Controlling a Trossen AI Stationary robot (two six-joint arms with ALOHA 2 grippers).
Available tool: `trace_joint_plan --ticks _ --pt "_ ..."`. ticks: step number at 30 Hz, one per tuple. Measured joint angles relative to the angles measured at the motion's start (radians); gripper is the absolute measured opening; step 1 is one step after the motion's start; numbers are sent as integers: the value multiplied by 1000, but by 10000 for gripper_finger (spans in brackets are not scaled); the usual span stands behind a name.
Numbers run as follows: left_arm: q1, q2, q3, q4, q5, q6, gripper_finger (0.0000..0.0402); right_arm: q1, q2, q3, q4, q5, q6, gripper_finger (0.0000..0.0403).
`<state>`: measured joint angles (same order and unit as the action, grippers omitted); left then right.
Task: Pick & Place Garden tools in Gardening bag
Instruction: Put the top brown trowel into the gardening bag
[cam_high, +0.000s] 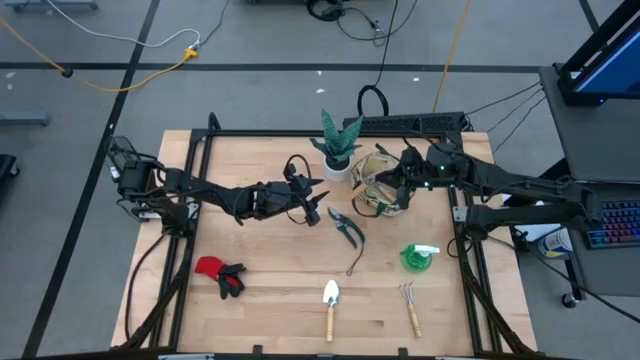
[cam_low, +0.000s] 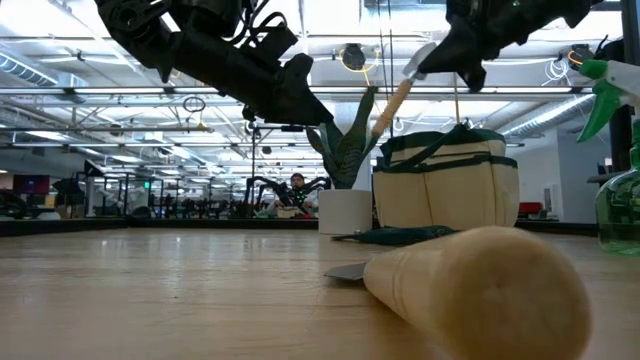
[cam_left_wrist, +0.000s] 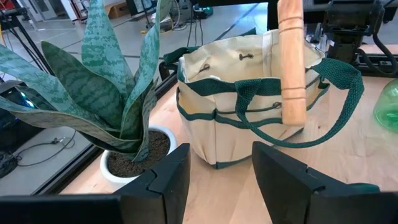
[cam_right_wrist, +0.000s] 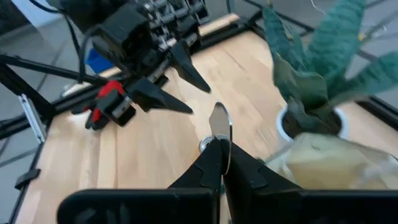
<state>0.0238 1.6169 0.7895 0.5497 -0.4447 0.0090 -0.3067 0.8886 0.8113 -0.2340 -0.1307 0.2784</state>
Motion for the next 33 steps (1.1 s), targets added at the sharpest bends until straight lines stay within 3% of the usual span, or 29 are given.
trace_joint_plan --ticks 15,33 --pt "0 0 0 1 0 12 177 -92 34 294 -437 26 -58 0" --pt "0 0 0 0 0 13 177 -172 116 306 -661 26 -79 0"
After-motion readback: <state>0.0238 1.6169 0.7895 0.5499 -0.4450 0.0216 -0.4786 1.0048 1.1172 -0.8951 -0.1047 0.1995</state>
